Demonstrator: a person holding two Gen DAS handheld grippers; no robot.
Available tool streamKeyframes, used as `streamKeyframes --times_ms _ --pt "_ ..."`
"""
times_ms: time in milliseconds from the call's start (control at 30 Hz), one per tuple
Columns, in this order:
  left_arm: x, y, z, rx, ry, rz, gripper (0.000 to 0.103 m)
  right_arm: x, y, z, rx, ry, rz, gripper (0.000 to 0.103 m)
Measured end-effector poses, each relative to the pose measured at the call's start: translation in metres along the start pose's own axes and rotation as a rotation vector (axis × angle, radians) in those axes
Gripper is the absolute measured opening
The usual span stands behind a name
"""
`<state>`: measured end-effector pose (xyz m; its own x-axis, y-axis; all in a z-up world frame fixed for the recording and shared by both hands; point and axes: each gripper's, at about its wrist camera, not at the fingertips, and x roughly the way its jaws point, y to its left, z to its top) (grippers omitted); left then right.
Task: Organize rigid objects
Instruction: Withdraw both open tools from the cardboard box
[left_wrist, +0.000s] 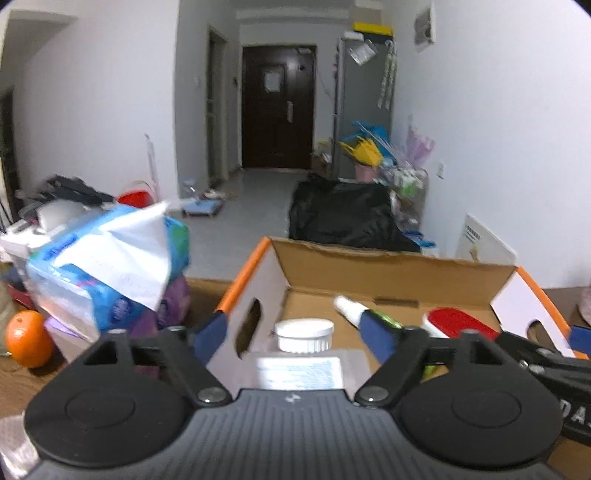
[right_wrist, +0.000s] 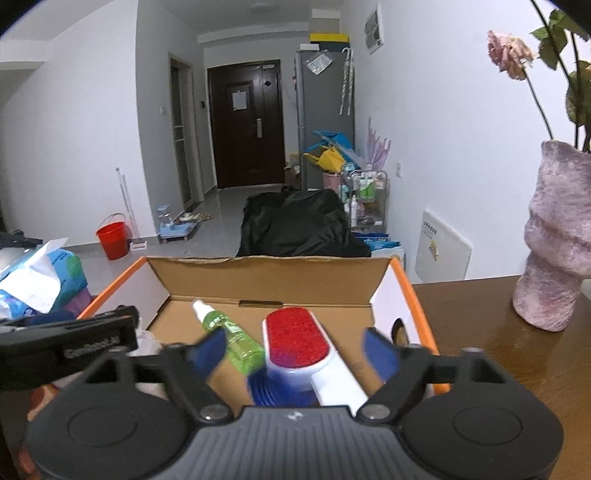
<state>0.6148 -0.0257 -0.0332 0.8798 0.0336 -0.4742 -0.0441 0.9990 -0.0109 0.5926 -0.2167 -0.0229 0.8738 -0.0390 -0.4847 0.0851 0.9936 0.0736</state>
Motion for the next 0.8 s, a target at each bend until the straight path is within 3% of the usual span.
streamKeyframes --times_ms 133,800 --pt "-0.005 0.0 0.002 0.003 -0.025 0.022 0.102 0.001 -0.003 0.001 0.02 0.007 -0.01 0.1" --pt "-0.032 0.011 0.001 0.015 -0.032 0.016 0.103 -0.026 -0.018 -0.001 0.036 -0.023 0.036 0.103"
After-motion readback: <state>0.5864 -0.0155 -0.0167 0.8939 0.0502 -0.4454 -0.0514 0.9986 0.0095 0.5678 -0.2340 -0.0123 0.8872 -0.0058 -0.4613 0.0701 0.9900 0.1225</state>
